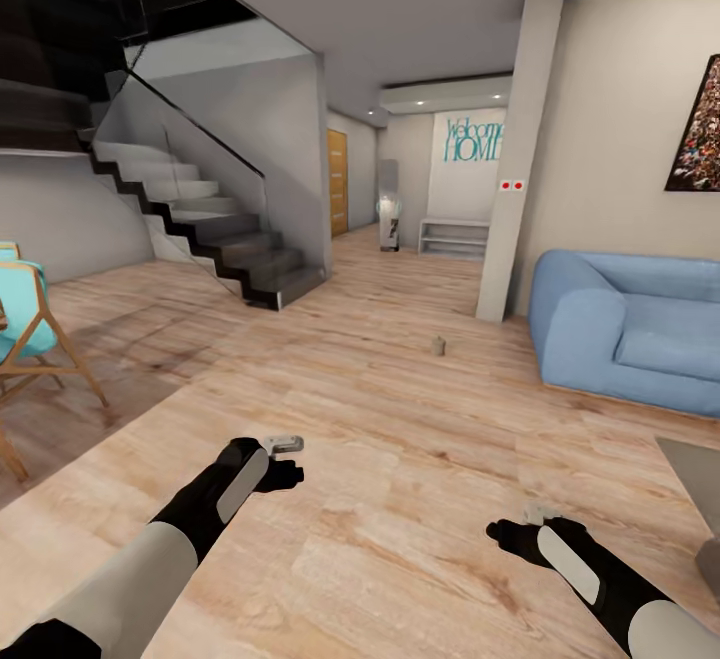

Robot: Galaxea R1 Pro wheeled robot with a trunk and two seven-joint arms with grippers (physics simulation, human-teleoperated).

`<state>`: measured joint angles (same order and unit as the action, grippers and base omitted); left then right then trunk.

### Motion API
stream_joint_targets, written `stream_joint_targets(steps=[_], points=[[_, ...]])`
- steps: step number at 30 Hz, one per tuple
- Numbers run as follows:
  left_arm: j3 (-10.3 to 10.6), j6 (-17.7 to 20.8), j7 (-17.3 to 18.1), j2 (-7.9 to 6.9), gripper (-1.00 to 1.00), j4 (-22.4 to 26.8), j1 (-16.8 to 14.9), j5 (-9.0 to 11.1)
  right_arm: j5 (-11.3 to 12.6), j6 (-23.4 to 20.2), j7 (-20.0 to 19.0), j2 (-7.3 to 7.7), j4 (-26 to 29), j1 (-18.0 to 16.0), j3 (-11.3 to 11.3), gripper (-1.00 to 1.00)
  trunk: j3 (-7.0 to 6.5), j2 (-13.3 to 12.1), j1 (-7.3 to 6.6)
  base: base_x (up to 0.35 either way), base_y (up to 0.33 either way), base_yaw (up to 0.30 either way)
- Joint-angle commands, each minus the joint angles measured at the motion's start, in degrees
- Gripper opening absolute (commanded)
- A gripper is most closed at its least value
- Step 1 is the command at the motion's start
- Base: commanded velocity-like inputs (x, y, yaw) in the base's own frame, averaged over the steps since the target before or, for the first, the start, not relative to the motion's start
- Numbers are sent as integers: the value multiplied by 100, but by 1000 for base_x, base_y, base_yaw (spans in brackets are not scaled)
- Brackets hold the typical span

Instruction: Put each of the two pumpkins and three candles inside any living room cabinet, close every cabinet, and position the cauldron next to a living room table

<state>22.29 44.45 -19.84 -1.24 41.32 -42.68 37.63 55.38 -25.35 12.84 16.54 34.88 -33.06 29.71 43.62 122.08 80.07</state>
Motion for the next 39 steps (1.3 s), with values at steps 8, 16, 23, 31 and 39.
stream_joint_targets(steps=[8, 16, 23, 31, 39], points=[[30, 11, -55, -9, 100, 8, -4, 60, 54, 32, 46, 7, 10, -8, 50, 100, 27, 3, 3, 336, -81, -267], [30, 11, -55, -3, 100, 8, -4, 60, 52, 39, 43, 7, 10, -8, 53, 100, 50, 3, 3, 336, -36, -99], [30, 11, -55, -1, 100, 8, -4, 60, 52, 39, 29, 7, 10, -8, 60, 100, 52, 3, 3, 336, -2, -5], [30, 11, -55, 0, 100, 8, -4, 60, 52, 39, 31, 7, 10, -8, 61, 100, 52, 3, 3, 336, 0, 0], [30, 11, -53, 1, 100, 8, -4, 60, 56, 30, 43, 7, 10, -8, 53, 100, 52, 3, 3, 336, 0, 0]])
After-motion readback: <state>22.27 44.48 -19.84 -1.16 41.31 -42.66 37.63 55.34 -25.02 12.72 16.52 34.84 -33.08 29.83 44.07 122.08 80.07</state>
